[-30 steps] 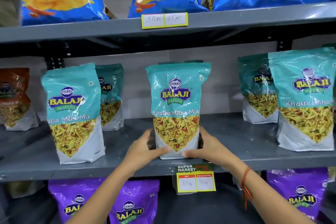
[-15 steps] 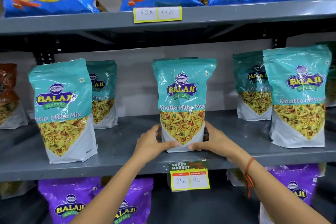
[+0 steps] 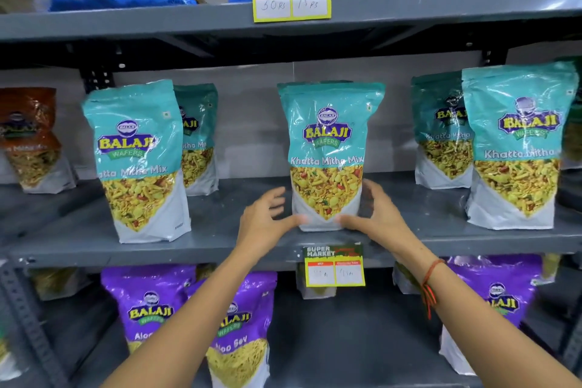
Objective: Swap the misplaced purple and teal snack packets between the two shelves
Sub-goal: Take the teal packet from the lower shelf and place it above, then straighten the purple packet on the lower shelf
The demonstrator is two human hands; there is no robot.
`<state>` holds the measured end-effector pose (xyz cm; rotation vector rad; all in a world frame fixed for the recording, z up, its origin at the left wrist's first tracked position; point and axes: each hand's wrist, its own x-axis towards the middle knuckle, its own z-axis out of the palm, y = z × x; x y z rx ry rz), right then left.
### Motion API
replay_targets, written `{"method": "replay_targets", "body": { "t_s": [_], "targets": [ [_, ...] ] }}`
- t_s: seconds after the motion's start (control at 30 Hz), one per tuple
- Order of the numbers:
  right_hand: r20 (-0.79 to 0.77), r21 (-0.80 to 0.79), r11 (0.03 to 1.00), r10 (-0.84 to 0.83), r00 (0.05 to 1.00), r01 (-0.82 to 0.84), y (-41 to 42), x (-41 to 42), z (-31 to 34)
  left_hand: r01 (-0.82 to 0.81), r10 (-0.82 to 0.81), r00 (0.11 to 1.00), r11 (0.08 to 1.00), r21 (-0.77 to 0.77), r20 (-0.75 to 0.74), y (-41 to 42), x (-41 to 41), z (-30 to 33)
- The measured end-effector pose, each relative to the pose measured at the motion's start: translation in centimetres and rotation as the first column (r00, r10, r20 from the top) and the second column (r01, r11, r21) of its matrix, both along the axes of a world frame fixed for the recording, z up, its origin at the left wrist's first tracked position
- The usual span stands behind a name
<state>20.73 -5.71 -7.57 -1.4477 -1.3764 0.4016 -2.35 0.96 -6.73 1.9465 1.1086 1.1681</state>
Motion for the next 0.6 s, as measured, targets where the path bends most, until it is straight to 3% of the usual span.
{"method": "replay_targets", "body": {
  "t_s": [0.07,0.17,0.33,0.47,0.6],
  "targets": [
    [-0.017,0.119,0.984,-0.134,0.991,0.135,-1.5,-1.4,-0.1,-0.038,0.034,0.995,0.998,0.039,0.091,-1.3,-1.0,0.0],
    [-0.068,0.349,0.913,-0.199,0.978,0.211,-4.2,-4.5,-0.6,-0.108,0.085,0.971,0.99,0.093,0.225,-3.3,-3.1,-0.8],
    [0.005,0.455,0.883,-0.131,0.991,0.114,-7.2,-10.1,-4.7,-0.205,0.172,0.913,0.978,0.05,0.37,-5.9,-8.1,-5.0],
    [0.079,0.342,0.94,-0.038,0.996,0.009,-6.9,-13.0,-10.5,-0.283,0.302,0.903,0.953,-0.106,0.306,-5.9,-13.0,-12.1],
    [-0.032,-0.013,0.998,0.059,0.998,-0.059,-3.9,-14.2,-17.8,-0.305,0.334,0.942,0.899,-0.314,0.043,-4.8,-15.9,-19.9]
  ]
}}
